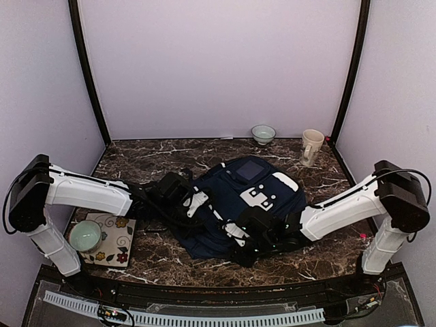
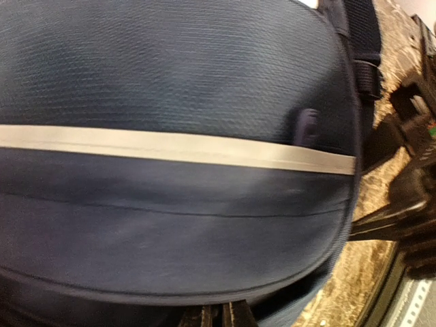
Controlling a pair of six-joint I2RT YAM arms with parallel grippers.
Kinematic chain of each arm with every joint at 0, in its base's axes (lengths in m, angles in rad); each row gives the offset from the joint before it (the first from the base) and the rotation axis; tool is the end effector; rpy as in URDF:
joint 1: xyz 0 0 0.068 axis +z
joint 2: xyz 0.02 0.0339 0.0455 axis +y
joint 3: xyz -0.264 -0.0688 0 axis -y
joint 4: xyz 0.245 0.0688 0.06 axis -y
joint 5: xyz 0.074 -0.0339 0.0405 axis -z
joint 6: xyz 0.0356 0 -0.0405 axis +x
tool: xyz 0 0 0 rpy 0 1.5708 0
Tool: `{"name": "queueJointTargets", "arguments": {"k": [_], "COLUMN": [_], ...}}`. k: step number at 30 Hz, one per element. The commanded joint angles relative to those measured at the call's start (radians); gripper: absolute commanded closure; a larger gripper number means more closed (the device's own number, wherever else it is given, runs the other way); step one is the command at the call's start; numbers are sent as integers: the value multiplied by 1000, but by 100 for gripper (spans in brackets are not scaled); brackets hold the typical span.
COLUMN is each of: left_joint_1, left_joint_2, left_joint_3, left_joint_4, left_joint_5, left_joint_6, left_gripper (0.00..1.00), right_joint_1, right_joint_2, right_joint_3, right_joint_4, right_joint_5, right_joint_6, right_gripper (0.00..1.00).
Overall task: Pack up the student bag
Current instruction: Zip the upper front pocket of the bag in the student bag.
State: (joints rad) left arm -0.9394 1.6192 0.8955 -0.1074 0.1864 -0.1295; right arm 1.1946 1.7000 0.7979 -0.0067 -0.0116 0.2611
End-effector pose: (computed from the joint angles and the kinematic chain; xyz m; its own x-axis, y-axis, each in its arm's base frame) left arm 0.1892 -0.2699 0.1794 -0.5443 0.5294 -0.6507 0.8034 0.5522 -0.2228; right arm 0.1173 0.2981 0.1338 -0.5207 -0.6156 -0.5915 -0.8262 0.5379 0.1675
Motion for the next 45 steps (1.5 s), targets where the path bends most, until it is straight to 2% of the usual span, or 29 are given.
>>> {"name": "queueJointTargets", "arguments": {"k": [1,8,16,27,34,41,45], "left_joint_1": [-47,-44,-6,58,122,125,125], "left_joint_2": [9,1,-6,-99,-153,-143,-141], "left_joint_3": [24,19,31,-18,-74,-78,-78], "left_joint_4": [-5,-29,-86,-122,-124,-117,-105], "left_joint_5": [179,6,-134,-228,-326,-316,-295], "left_joint_6": [27,24,5,-29,-78,-77,-73], "left_gripper": [100,100,100,100,100,100,100], "right_joint_1": [-22,-32,-36,-61,-84,-114,-124], "right_joint_2": [70,17,-165,-423,-465,-453,-398], "right_joint_3": [27,-18,-119,-248,-277,-281,-277], "right_joint_4": [98,68,-4,-52,-45,-54,-42], "right_joint_5": [-16,-27,20,78,136,231,234], "right_joint_6": [-32,-33,4,95,117,146,150], "right_gripper": [65,64,63,58,50,29,28]}}
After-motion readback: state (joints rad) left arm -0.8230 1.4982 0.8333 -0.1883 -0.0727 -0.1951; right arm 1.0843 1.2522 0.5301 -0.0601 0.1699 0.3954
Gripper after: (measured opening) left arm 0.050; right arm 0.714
